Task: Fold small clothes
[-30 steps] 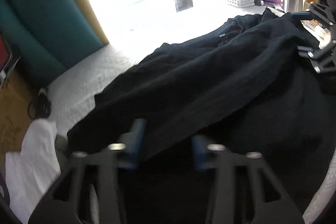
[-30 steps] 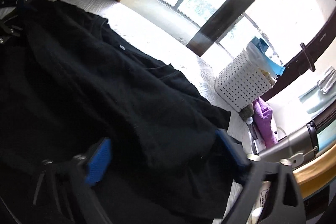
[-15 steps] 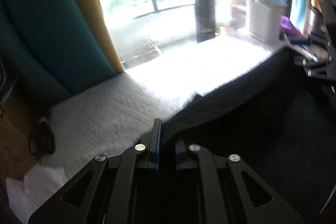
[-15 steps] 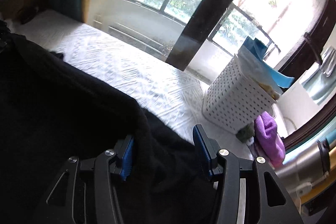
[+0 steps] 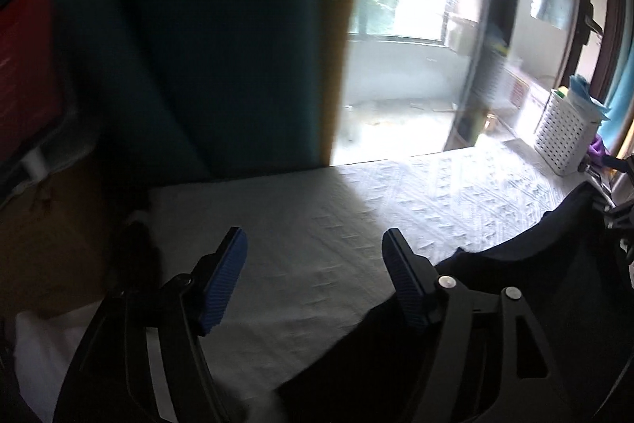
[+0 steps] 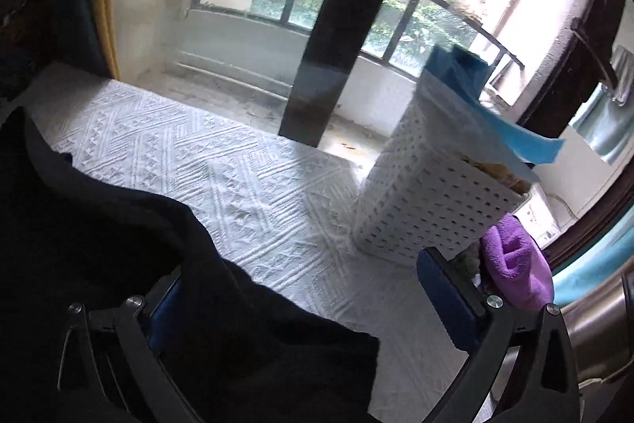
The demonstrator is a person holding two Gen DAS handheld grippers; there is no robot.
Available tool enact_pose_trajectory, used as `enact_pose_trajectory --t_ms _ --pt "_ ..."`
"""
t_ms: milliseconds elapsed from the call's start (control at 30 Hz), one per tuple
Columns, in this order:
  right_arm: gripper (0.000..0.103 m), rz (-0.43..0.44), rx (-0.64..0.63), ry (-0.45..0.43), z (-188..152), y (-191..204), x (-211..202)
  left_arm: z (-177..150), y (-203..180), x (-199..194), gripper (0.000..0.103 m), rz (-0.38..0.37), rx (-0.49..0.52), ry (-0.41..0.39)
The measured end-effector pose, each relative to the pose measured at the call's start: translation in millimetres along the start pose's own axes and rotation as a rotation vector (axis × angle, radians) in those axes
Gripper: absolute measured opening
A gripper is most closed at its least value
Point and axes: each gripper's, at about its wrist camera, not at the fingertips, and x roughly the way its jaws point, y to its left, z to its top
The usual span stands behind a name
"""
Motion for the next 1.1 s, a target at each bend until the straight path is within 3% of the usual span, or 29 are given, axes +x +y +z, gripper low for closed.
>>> enact_pose_trajectory --t_ms 167,300,500,633,767,833,1100 --pt "0.103 0.079 -0.005 0.029 20 -16 1 -19 11 -25 0.071 0.008 0.009 0.006" --pt "0.103 0.193 0.046 0.044 29 -27 -9 -38 5 -39 0.071 -0.051 -0.014 0.034" --pt "0.103 0.185 0.114 -0.032 24 -44 -44 -67 -19 -41 0.071 -0.133 -0.011 0.096" --pt "0.103 0.066 0.006 0.017 30 -41 -38 -74 -39 -29 0.071 -0.136 0.066 0.123" --pt "0.103 0.031 -0.043 0.065 28 -31 -21 -80 -51 5 0.071 -0.073 0.130 0.200" --pt "0.103 0.061 -0.048 0.079 20 -25 -10 -81 -50 16 0.073 -0.047 0.129 0.206" --pt "0.103 0.012 0.015 0.087 3 -40 10 -55 -20 12 0.073 0.073 0.038 0.104"
